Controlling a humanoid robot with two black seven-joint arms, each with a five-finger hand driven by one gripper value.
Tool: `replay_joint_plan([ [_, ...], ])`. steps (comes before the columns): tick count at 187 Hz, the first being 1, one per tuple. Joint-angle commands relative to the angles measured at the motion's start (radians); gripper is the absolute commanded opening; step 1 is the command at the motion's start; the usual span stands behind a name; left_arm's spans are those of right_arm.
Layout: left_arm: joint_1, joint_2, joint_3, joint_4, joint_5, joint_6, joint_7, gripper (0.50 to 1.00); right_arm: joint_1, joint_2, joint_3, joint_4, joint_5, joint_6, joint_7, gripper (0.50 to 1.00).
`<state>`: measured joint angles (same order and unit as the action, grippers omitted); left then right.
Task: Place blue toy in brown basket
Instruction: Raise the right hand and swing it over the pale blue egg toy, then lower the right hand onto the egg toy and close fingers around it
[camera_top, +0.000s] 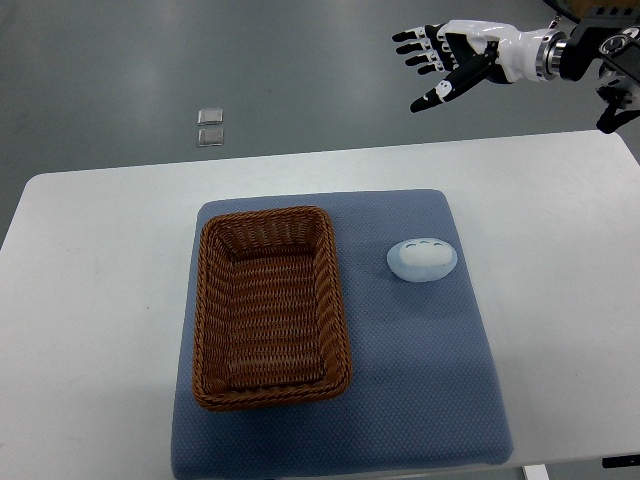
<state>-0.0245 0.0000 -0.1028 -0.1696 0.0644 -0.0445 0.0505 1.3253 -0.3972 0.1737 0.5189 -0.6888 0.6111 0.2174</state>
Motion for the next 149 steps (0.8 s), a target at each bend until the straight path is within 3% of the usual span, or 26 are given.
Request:
replay_joint_plan([
  [1,0.0,0.0,0.0,-0.001,0.0,0.0,0.0,1.0,0.009,-0.043,-0.019,0.109,-0.156,-0.005,-0.009,0.977],
  [26,0.0,0.0,0.0,0.001,0.0,0.0,0.0,1.0,0.035,-0.06,-0.068,0.196,-0.282,-0.022,-0.052,0.977],
  [53,0.0,0.0,0.0,-0.001,0.0,0.0,0.0,1.0,0.114,-0.092,-0.258,0.317,-0.298,-0.031,-0.072,0.977],
  [99,0.0,0.0,0.0,0.001,0.0,0.0,0.0,1.0,0.27,-0.134,-0.559,0.622,-0.233,-0.149,-0.154,0.977],
  [123,0.0,0.0,0.0,0.001,0.0,0.0,0.0,1.0,0.279,-0.112,-0.606,0.647,-0.077,-0.186,-0.202,0.977],
  [149,0.0,0.0,0.0,0.001,0.0,0.0,0.0,1.0,0.276,-0.081,-0.645,0.652,-0.006,-0.229,-0.213,0.977],
])
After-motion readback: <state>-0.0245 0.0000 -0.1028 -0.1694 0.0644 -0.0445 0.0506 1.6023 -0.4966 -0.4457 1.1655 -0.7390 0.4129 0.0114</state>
